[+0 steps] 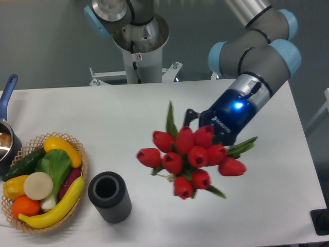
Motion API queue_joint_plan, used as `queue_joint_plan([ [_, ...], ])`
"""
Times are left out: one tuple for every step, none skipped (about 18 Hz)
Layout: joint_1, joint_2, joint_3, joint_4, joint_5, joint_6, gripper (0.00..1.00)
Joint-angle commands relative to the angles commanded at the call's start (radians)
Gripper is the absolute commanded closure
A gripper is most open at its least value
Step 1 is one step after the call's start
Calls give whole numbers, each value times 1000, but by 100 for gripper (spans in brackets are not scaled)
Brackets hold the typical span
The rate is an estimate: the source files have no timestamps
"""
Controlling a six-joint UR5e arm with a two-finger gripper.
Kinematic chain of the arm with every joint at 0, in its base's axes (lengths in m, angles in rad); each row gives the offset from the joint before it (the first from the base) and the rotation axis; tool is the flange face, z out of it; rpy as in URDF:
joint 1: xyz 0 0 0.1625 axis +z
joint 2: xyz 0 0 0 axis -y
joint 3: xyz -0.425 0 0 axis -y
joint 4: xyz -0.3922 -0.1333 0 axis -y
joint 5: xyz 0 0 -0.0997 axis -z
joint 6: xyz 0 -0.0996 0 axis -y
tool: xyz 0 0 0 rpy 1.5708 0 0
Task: Pick up the flowers from the vase
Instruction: 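Carry the tulip bouquet away from the vase over the open table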
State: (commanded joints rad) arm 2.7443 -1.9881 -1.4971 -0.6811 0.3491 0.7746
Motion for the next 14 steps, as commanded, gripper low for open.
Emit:
queue_joint_plan([
  [0,9,-2,0,64,3,70],
  [0,15,-3,-2,115,6,70],
  [0,15,-5,-2,145,20,70],
  [0,17,-8,-2,163,44,70],
  [-2,25,-17,-2,184,72,70],
  [-2,34,-28,-2,224,99,69],
  [-2,43,-38,-2,275,130,69],
  [-2,52,-52,-2,327,162,69],
  [-3,57,-69,-2,370,193,68],
  [-3,70,-92,-2,405,230,69],
  [-2,83,-119,-2,428,271,69],
  [-2,94,-142,-2,444,303,69],
  [-2,103,-158,-3,462,319,68],
  [-2,109,-170,-5,488,325,68],
])
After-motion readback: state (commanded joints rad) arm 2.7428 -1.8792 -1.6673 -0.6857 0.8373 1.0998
